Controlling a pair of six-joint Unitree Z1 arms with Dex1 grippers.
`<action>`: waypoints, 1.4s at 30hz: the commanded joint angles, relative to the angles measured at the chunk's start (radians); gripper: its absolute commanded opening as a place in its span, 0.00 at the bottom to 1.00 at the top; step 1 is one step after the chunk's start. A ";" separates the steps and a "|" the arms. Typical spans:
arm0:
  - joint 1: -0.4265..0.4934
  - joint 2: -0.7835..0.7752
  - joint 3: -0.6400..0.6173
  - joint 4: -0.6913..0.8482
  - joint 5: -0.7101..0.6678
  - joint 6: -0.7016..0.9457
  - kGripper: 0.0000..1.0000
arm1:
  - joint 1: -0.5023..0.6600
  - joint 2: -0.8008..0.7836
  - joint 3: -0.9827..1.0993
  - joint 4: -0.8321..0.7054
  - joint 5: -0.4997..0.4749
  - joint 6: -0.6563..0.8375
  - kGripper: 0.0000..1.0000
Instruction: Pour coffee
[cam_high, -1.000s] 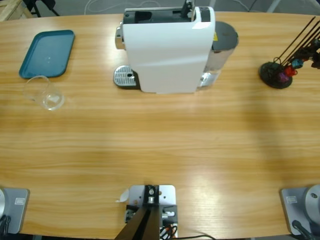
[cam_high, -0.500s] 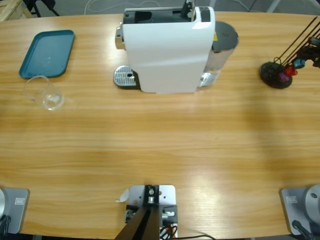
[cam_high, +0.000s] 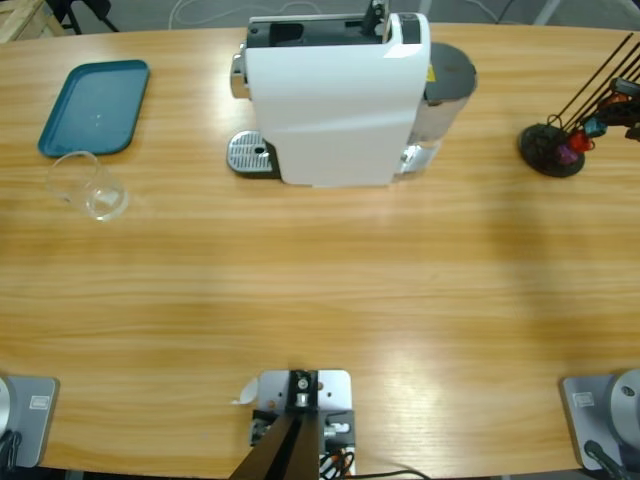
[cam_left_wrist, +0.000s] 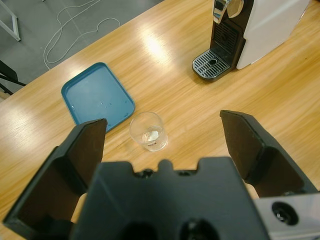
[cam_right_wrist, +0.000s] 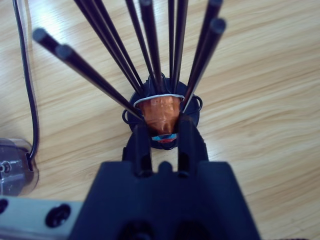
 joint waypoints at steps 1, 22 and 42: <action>-0.008 -0.009 0.046 -0.016 0.006 0.005 0.98 | -0.012 -0.034 0.001 0.045 -0.025 -0.028 0.00; -0.008 0.022 0.053 -0.025 0.003 0.000 0.98 | 0.017 -0.181 -0.337 0.422 -0.025 -0.069 0.00; -0.008 0.032 0.078 -0.040 -0.045 -0.017 0.97 | 0.796 -0.352 -0.379 0.660 0.315 -0.684 0.00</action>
